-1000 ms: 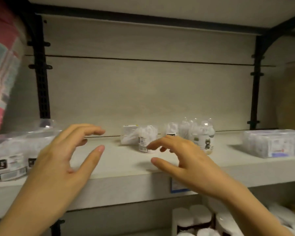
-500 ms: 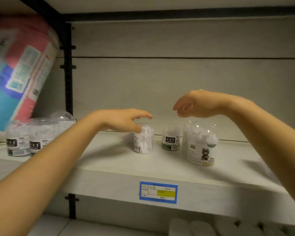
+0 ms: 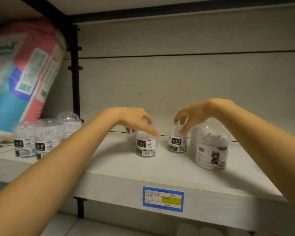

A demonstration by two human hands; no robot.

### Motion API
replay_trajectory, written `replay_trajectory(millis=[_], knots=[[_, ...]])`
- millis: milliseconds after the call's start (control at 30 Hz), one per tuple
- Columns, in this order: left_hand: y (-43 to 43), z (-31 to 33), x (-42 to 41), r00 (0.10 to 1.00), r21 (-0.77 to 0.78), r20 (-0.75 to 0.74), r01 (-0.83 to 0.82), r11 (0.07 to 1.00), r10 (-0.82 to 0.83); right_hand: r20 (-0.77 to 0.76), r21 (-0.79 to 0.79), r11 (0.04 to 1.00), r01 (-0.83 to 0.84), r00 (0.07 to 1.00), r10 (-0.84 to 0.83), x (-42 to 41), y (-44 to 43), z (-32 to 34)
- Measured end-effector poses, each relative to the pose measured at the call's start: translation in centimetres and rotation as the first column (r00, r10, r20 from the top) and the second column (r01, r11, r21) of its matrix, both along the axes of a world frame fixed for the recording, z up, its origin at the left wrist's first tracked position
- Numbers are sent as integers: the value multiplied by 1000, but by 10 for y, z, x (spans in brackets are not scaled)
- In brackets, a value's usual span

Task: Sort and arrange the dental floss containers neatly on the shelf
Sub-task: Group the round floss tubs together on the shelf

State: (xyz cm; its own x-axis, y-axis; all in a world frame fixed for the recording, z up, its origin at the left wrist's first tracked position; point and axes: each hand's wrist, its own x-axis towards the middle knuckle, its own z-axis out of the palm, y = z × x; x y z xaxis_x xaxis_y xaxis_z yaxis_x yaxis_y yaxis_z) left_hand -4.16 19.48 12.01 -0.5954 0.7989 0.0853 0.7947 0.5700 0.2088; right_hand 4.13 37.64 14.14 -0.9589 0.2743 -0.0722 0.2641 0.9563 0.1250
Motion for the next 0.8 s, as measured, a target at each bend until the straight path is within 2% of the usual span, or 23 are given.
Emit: replay_trajectory(millis=[100, 167, 267, 400, 600, 700, 800], knots=[[-3, 0, 2, 990, 39, 141, 27, 999, -32, -2, 10, 1000, -4, 1000, 4, -4, 1, 1], [-5, -1, 2, 981, 73, 183, 52, 996, -64, 2, 15, 1000, 4, 1000, -4, -7, 2, -1], [-7, -3, 2, 988, 101, 150, 30, 994, -45, -8, -4, 1000, -1, 1000, 1, -6, -1, -3], [-14, 1, 3, 999, 120, 38, -6, 993, 1, -81, -88, 991, -100, 992, 93, 14, -12, 4], [-43, 14, 18, 997, 330, 63, 22, 944, -45, -229, -203, 942, -269, 948, 221, 59, -32, 17], [-80, 16, 35, 999, 465, -27, -7, 885, 22, -269, -182, 930, -320, 926, 266, 72, -36, 12], [-151, 18, 51, 989, 653, -73, -51, 756, 129, -331, -147, 911, -386, 887, 322, 76, -47, 10]])
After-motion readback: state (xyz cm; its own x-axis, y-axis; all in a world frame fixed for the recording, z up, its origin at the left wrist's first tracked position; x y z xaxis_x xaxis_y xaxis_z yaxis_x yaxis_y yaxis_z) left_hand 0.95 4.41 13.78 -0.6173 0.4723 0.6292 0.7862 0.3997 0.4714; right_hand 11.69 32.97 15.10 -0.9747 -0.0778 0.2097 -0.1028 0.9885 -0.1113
